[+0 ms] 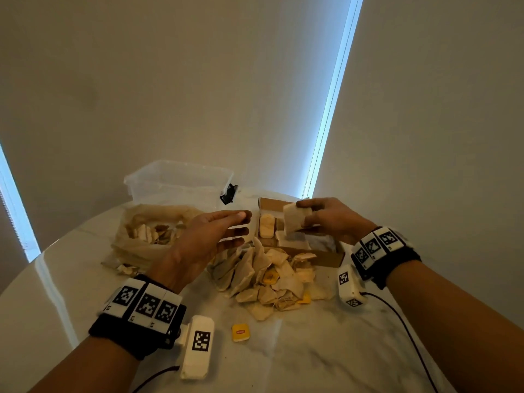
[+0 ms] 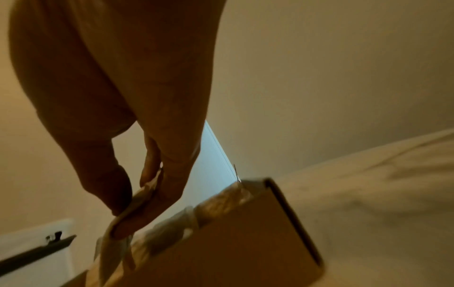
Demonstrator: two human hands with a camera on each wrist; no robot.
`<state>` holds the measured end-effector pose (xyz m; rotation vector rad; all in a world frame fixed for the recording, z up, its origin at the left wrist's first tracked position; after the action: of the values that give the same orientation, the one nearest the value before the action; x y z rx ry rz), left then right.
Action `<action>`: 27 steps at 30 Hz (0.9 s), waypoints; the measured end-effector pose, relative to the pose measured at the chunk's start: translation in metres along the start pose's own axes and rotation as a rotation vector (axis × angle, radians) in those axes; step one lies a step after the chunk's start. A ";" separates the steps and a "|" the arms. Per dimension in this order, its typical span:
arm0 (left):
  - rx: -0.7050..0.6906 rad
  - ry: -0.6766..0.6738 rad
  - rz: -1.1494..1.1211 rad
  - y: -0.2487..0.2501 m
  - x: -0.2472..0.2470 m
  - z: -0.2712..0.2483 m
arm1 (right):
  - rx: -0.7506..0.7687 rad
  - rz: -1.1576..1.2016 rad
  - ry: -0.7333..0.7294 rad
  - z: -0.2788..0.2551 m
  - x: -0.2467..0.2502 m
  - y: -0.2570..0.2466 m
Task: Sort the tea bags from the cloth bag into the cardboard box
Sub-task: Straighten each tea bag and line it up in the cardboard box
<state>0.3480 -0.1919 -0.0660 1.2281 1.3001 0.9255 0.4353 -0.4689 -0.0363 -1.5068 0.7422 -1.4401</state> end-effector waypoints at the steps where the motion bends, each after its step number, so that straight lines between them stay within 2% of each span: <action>1: -0.002 0.002 0.005 0.000 0.000 0.000 | 0.025 -0.027 -0.010 0.003 -0.005 0.002; 8: -0.002 0.016 0.001 0.004 0.003 -0.001 | 0.041 -0.178 0.040 0.022 -0.023 0.022; 14: 0.005 0.019 0.011 0.004 0.004 0.000 | 0.065 -0.094 0.026 0.027 -0.026 0.018; 23: 0.005 0.019 0.027 0.003 0.004 -0.001 | 0.030 -0.354 0.096 0.033 -0.023 0.030; 27: 0.011 0.019 0.036 0.002 0.003 0.000 | 0.068 -0.448 0.088 0.027 -0.020 0.024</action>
<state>0.3485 -0.1883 -0.0645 1.2576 1.3031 0.9589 0.4623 -0.4557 -0.0645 -1.6307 0.4127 -1.8512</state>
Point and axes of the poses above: each hand's wrist, its own z-axis towards the middle knuckle, its own x-axis out of the back of the hand, y = z × x, the point moved 5 cm from there along z, towards the middle knuckle, and after that the axes turned 10 degrees about x, right-handed, at the moved point
